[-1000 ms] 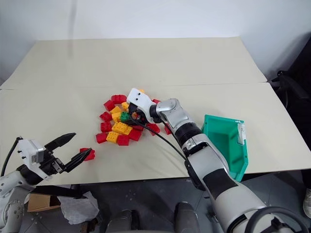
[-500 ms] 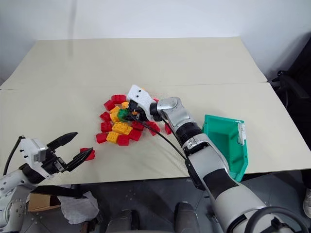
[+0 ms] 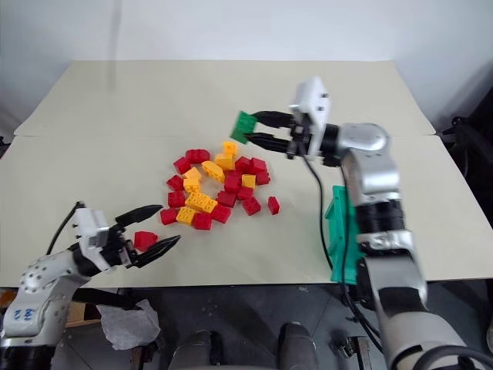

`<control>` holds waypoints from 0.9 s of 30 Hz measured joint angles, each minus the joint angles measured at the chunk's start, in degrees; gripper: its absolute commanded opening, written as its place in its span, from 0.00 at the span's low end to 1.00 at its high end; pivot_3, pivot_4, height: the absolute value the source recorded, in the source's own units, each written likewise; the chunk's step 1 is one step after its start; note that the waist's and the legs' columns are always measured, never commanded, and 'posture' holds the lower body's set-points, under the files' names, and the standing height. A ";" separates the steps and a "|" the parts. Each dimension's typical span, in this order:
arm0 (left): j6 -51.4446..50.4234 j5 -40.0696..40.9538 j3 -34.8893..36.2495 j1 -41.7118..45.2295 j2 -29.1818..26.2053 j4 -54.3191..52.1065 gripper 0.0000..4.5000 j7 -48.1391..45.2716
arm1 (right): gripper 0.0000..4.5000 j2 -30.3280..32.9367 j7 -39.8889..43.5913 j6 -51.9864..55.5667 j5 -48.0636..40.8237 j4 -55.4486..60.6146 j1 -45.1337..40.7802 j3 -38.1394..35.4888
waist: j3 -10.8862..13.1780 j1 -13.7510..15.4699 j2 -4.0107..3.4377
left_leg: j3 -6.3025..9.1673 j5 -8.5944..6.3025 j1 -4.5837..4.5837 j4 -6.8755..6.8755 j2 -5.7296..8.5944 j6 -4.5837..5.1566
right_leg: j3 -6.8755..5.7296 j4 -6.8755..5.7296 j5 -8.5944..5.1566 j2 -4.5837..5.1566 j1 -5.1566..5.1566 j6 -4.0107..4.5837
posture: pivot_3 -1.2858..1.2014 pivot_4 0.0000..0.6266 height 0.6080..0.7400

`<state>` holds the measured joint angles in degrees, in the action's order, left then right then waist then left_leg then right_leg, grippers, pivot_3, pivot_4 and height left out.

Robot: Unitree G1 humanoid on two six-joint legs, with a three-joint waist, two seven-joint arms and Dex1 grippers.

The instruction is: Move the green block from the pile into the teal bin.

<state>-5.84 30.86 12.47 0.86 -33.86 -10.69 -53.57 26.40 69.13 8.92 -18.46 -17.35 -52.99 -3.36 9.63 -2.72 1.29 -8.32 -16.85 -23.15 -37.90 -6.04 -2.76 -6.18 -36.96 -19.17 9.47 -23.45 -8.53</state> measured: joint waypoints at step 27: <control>0.90 -1.85 -5.64 6.96 -0.12 9.11 1.00 -8.32 | 0.34 19.44 -13.74 9.06 -13.54 30.66 45.55 -32.21 | 0.05 2.92 -0.05 | -0.15 -0.10 0.08 -0.12 0.00 0.08 | 0.03 0.19 0.01 0.00 0.08 0.00 | 0.52 0.24 1.00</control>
<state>-4.93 29.01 6.83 7.82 -33.98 -1.58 -61.90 45.84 55.39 17.98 -32.00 13.31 -7.44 -35.57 9.68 0.20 1.24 -8.47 -16.95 -23.08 -38.02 -6.04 -2.68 -6.15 -36.77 -19.16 9.47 -23.37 -8.54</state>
